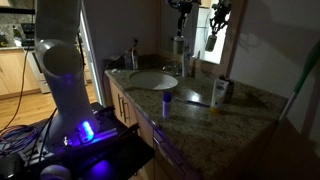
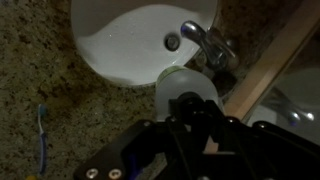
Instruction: Move the pump bottle to the left side of the countertop, open the faucet
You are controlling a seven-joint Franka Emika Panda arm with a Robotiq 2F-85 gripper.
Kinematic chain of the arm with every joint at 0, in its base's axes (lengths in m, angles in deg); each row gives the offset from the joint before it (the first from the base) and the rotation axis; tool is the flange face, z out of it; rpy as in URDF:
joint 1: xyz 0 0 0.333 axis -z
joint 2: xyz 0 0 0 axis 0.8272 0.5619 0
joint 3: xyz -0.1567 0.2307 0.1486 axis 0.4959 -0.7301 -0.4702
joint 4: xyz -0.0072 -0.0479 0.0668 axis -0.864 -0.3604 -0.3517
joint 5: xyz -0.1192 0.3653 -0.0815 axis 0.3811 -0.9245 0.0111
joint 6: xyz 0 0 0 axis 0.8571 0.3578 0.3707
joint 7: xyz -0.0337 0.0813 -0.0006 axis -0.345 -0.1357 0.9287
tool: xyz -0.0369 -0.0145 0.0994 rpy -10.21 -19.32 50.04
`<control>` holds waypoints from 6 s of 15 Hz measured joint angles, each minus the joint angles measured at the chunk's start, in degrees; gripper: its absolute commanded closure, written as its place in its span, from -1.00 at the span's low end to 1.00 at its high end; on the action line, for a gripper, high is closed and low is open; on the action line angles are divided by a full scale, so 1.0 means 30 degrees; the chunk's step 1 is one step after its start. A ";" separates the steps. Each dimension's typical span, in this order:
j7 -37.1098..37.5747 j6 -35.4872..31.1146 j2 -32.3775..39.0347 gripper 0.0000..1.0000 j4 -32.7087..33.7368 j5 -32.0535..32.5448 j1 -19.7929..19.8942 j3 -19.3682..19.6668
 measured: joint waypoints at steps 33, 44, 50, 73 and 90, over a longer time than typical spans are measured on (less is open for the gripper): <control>0.3687 -0.0526 0.7003 0.85 0.7154 0.2543 -0.5518 -0.1955; 0.7031 -0.1463 1.1829 0.85 1.1846 0.2534 -0.5455 -0.1878; 0.8365 -0.1520 1.3529 0.85 1.3775 0.2498 -0.5248 -0.1877; 0.5428 0.6240 1.1690 -1.00 1.7618 0.2317 -0.5009 -0.2097; -0.5537 1.1098 1.2212 -1.00 1.9034 0.2330 -0.1959 -0.2881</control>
